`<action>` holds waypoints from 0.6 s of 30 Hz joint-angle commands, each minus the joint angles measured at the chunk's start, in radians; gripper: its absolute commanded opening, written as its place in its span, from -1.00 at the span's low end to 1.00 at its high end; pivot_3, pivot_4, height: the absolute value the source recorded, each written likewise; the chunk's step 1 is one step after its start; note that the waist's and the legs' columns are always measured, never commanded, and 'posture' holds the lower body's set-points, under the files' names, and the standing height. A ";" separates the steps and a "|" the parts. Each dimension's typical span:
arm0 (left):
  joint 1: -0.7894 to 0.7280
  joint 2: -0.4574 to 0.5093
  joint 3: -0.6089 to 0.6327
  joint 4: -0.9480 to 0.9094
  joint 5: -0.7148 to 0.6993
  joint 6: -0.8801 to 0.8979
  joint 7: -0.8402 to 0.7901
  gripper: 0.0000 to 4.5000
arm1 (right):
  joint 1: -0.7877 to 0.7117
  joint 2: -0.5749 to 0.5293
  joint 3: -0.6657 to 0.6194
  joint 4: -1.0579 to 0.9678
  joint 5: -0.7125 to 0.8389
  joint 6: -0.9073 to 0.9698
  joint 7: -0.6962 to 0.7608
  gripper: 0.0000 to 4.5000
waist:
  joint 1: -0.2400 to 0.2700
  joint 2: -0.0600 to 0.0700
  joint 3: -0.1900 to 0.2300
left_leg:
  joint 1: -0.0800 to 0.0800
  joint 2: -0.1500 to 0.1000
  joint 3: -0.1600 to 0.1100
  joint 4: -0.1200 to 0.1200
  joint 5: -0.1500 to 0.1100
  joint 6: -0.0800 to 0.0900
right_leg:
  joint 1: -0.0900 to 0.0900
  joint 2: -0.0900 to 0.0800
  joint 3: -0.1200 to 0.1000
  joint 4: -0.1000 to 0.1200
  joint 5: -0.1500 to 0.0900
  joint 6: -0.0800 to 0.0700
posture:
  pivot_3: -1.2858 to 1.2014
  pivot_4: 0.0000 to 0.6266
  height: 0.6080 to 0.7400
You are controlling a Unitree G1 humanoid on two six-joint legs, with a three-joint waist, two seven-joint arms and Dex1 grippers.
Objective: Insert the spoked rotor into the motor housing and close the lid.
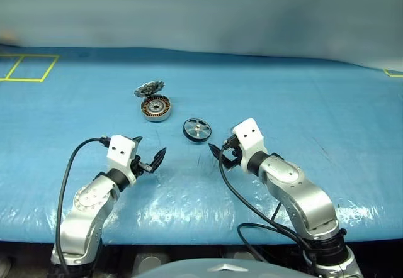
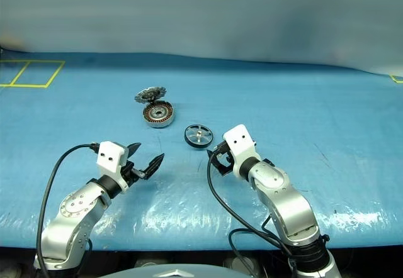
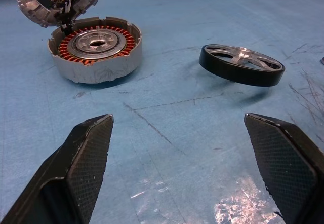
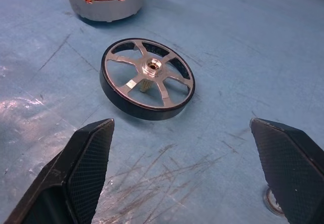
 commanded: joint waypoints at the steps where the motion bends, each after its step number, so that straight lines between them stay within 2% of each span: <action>1: 0.005 0.005 0.014 -0.055 -0.008 0.000 0.005 0.96 | -0.015 -0.003 -0.001 -0.015 -0.007 -0.019 0.002 1.00 | 0.000 0.000 0.000 | 0.000 0.000 0.000 0.000 0.000 0.000 | 0.000 0.000 0.000 0.000 0.000 0.000 | 0.03 -0.52 1.00; 18: 0.003 -0.002 0.012 -0.056 -0.005 -0.003 0.012 0.96 | -0.045 -0.001 0.016 0.005 -0.007 -0.034 0.017 1.00 | 0.000 0.000 0.000 | 0.000 0.000 0.000 0.000 0.000 0.000 | 0.000 0.000 0.000 0.000 0.000 0.000 | 0.03 -0.52 1.00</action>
